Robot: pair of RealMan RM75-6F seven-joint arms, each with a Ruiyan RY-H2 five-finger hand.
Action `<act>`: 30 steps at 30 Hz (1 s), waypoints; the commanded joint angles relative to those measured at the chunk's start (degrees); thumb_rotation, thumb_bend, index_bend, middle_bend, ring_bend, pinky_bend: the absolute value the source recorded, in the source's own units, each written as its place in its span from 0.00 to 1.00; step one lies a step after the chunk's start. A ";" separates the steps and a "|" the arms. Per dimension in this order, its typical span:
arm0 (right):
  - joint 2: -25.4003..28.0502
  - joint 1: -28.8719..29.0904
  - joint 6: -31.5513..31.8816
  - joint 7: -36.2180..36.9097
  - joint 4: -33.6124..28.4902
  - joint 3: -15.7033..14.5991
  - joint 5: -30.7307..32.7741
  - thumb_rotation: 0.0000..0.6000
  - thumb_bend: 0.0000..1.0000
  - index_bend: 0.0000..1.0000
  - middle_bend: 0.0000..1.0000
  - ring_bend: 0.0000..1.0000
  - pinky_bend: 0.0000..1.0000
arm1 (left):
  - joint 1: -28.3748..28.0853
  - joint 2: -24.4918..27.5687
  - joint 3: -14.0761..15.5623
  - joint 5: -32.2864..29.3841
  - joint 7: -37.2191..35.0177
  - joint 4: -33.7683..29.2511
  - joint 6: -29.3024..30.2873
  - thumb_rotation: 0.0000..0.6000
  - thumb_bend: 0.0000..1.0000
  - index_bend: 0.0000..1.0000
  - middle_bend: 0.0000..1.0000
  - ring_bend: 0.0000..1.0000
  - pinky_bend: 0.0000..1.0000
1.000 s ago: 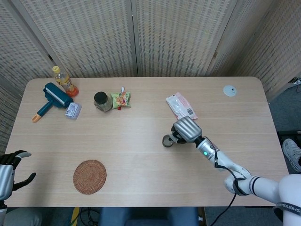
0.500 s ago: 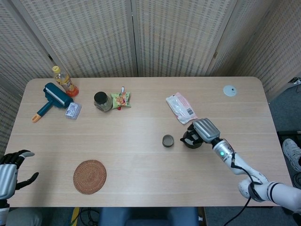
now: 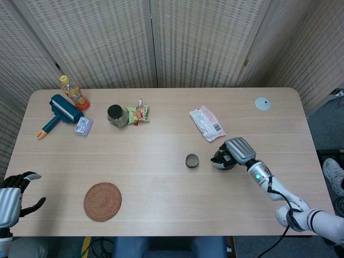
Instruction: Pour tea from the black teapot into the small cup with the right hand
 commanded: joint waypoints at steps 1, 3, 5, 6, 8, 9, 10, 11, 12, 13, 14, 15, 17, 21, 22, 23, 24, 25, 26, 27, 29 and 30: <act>-0.22 -0.21 0.07 -0.32 0.56 -0.27 -0.43 0.47 0.00 0.81 0.77 0.77 0.69 | -0.01 -0.10 0.06 -0.03 0.02 0.06 -0.09 1.00 0.18 0.34 0.29 0.29 0.23; -0.47 -0.41 0.25 -0.63 1.00 -0.46 -0.73 0.46 0.00 0.81 0.76 0.76 0.69 | -0.04 -0.18 0.09 -0.06 0.01 0.13 -0.18 1.00 0.18 0.34 0.29 0.29 0.23; -0.78 -0.68 0.37 -0.75 1.37 -0.62 -0.91 0.46 0.00 0.80 0.76 0.75 0.68 | -0.07 -0.28 0.10 -0.06 -0.01 0.19 -0.23 1.00 0.18 0.34 0.29 0.29 0.23; -0.91 -0.78 0.41 -0.75 1.51 -0.70 -0.99 0.46 0.00 0.80 0.75 0.74 0.68 | -0.10 -0.34 0.11 -0.06 -0.03 0.21 -0.26 1.00 0.18 0.34 0.29 0.29 0.23; -1.29 -1.03 0.51 -1.03 2.05 -0.97 -1.27 0.46 0.00 0.79 0.74 0.73 0.67 | -0.16 -0.44 0.11 -0.08 -0.03 0.28 -0.37 1.00 0.18 0.34 0.29 0.29 0.23; -1.52 -1.17 0.47 -1.01 2.30 -1.07 -1.31 0.46 0.00 0.79 0.74 0.73 0.66 | -0.19 -0.48 0.13 -0.09 -0.02 0.32 -0.44 1.00 0.18 0.34 0.29 0.29 0.23; -1.70 -1.27 0.45 -0.90 2.45 -1.13 -1.33 0.46 0.00 0.79 0.74 0.72 0.66 | -0.21 -0.50 0.14 -0.09 -0.03 0.35 -0.47 1.00 0.18 0.34 0.29 0.29 0.23; -1.85 -1.36 0.43 -0.75 2.61 -1.19 -1.40 0.46 0.00 0.79 0.73 0.72 0.66 | -0.22 -0.53 0.14 -0.09 -0.02 0.37 -0.48 1.00 0.18 0.34 0.29 0.29 0.23; -2.05 -1.46 0.40 -0.60 2.85 -1.26 -1.48 0.46 0.00 0.78 0.73 0.71 0.65 | -0.24 -0.55 0.14 -0.09 -0.03 0.40 -0.50 1.00 0.18 0.34 0.29 0.29 0.23; -2.21 -1.53 0.43 -0.54 3.05 -1.28 -1.54 0.46 0.00 0.78 0.72 0.70 0.64 | -0.25 -0.56 0.15 -0.09 -0.04 0.41 -0.51 1.00 0.18 0.34 0.29 0.29 0.23; -2.39 -1.60 0.51 -0.48 3.27 -1.27 -1.60 0.46 0.00 0.77 0.72 0.69 0.63 | -0.25 -0.56 0.15 -0.09 -0.04 0.42 -0.51 1.00 0.18 0.34 0.29 0.29 0.23; -2.60 -1.66 0.56 -0.45 3.57 -1.29 -1.71 0.46 0.00 0.77 0.72 0.69 0.63 | -0.25 -0.56 0.15 -0.11 -0.02 0.43 -0.51 1.00 0.18 0.34 0.29 0.29 0.23; -2.89 -1.72 0.52 -0.41 3.99 -1.32 -1.83 0.46 0.00 0.76 0.71 0.68 0.62 | -0.24 -0.55 0.17 -0.12 0.00 0.43 -0.50 1.00 0.18 0.34 0.29 0.29 0.23; -3.21 -1.71 0.24 -0.08 4.34 -1.41 -2.13 0.46 0.00 0.73 0.67 0.64 0.59 | -0.18 -0.52 0.18 -0.18 0.02 0.41 -0.43 1.00 0.18 0.34 0.29 0.29 0.23; -3.21 -1.71 0.21 -0.04 4.37 -1.42 -2.17 0.46 0.00 0.72 0.66 0.62 0.58 | -0.18 -0.52 0.18 -0.19 0.02 0.41 -0.42 1.00 0.18 0.34 0.29 0.29 0.23; -3.23 -1.71 0.24 -0.02 4.40 -1.40 -2.26 0.46 0.00 0.71 0.64 0.60 0.57 | -0.16 -0.51 0.18 -0.19 0.04 0.39 -0.38 1.00 0.18 0.34 0.29 0.29 0.23; -3.28 -1.73 0.33 0.06 4.41 -1.38 -2.37 0.46 0.00 0.70 0.63 0.59 0.56 | -0.14 -0.49 0.20 -0.18 0.04 0.39 -0.35 1.00 0.18 0.34 0.29 0.29 0.23; -3.30 -1.76 0.42 0.06 4.48 -1.37 -2.48 0.46 0.00 0.68 0.62 0.58 0.55 | -0.13 -0.46 0.20 -0.18 0.04 0.39 -0.35 1.00 0.18 0.34 0.29 0.29 0.23; -3.30 -1.77 0.41 0.05 4.51 -1.40 -2.57 0.46 0.00 0.67 0.60 0.56 0.54 | -0.13 -0.45 0.20 -0.18 0.04 0.39 -0.35 1.00 0.18 0.34 0.29 0.29 0.23; -3.27 -1.79 0.36 0.11 4.50 -1.42 -2.61 0.46 0.00 0.66 0.59 0.55 0.54 | -0.14 -0.44 0.19 -0.20 0.02 0.39 -0.35 1.00 0.18 0.34 0.29 0.29 0.23; -3.23 -1.84 0.36 0.11 4.48 -1.39 -2.65 0.46 0.00 0.63 0.57 0.54 0.53 | -0.16 -0.43 0.19 -0.20 0.01 0.39 -0.39 1.00 0.18 0.34 0.29 0.29 0.23; -3.18 -1.85 0.33 0.14 4.43 -1.39 -2.66 0.46 0.00 0.62 0.56 0.52 0.52 | -0.17 -0.43 0.20 -0.20 0.02 0.40 -0.41 1.00 0.18 0.34 0.29 0.29 0.23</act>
